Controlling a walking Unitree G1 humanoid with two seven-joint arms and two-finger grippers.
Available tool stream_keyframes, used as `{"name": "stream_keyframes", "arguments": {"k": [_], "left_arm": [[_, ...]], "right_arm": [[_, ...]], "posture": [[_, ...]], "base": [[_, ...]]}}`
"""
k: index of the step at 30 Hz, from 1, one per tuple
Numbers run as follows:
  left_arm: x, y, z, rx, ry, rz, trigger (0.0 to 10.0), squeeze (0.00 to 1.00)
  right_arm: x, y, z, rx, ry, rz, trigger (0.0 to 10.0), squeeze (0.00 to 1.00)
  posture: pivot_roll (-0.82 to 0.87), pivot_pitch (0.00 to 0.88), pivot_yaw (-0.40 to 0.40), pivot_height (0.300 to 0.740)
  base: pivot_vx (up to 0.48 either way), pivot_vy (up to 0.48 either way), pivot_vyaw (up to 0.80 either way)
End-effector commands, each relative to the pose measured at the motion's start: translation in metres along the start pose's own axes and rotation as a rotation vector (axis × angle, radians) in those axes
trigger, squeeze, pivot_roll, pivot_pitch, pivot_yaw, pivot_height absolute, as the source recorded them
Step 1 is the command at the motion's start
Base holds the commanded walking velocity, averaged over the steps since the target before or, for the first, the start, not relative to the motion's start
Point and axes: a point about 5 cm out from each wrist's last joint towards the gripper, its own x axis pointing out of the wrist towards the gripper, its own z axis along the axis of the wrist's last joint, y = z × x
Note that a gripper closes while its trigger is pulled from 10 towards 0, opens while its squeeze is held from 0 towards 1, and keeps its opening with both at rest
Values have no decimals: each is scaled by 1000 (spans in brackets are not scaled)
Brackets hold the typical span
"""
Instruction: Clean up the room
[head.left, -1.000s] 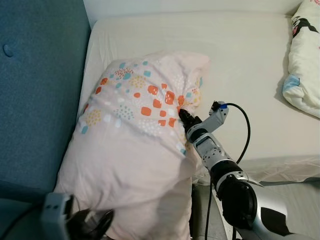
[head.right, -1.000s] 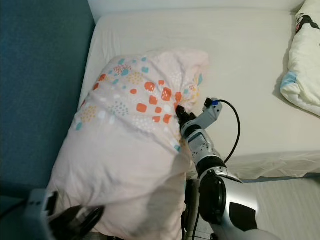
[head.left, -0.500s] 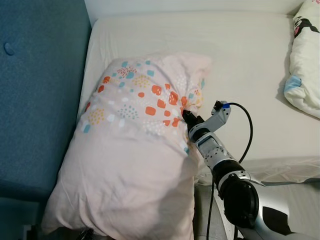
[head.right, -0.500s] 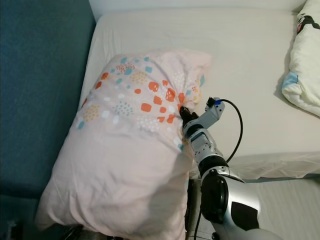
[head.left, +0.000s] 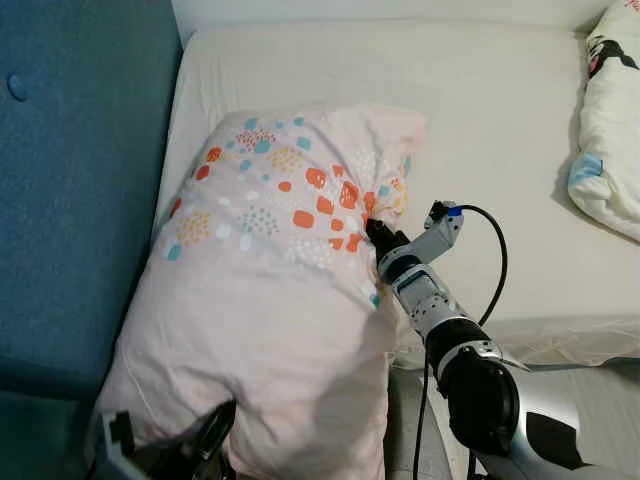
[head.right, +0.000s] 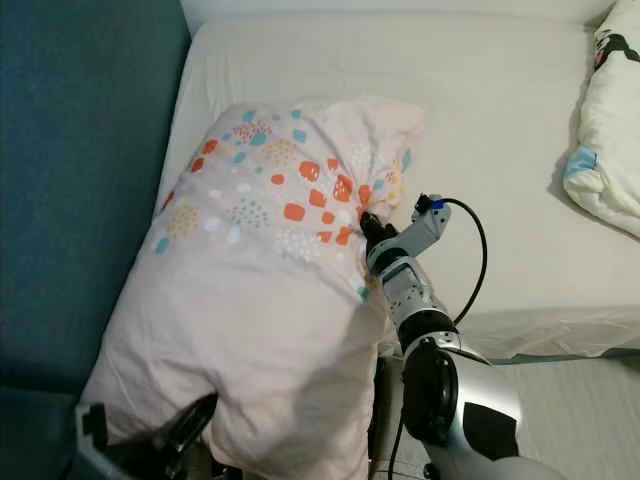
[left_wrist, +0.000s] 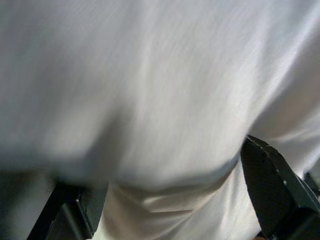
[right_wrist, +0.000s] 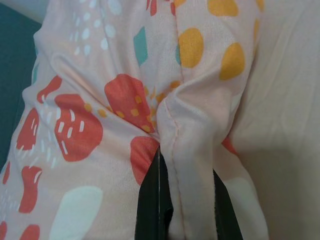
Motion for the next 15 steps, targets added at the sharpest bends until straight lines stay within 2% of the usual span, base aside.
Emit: {"name": "stream_keyframes", "arguments": {"k": [1,2,3,6,7,8,9,11,12,15], "left_arm": [[5,-10,-5,-41,-30,-23,10000,808],[5,-10,-5,-41,-30,-23,10000,808],[7,-13,-5,-39,-36,-33,10000,0],[16,-26,-3,-49,-75,-64,10000,0],[19,-31,-5,-41,-76,-82,7725,0],[19,-31,-5,-41,-76,-82,7725,0],[23,-35,-7,-19,-66,-88,0,0],[24,-35,-8,-7,-57,-91,0,0],[24,-34,-8,34,-47,-68,0,0],[22,-27,-7,59,-45,-29,0,0]], "right_arm": [[-4,-6,-10,16,41,-20,0,0],[-4,-6,-10,16,41,-20,0,0],[-4,-6,-10,15,42,-20,0,0],[-4,-8,-11,16,43,-26,0,0],[-5,-9,-11,17,43,-28,0,0],[-5,-9,-11,17,43,-28,0,0],[-5,-9,-12,19,43,-31,0,0],[-5,-9,-12,20,42,-32,0,0],[-5,-9,-12,20,43,-32,0,0],[-5,-10,-12,19,42,-35,0,0]], "posture": [[147,410,-98,570],[147,410,-98,570],[147,410,-98,570],[150,413,-97,570],[151,414,-95,570],[151,414,-95,570],[153,414,-92,570],[153,414,-92,570],[155,414,-89,570],[155,414,-89,570]], "base": [[0,0,0],[0,0,0],[0,0,0],[0,0,0],[0,0,0],[0,0,0],[0,0,0],[0,0,0],[0,0,0],[0,0,0]]}}
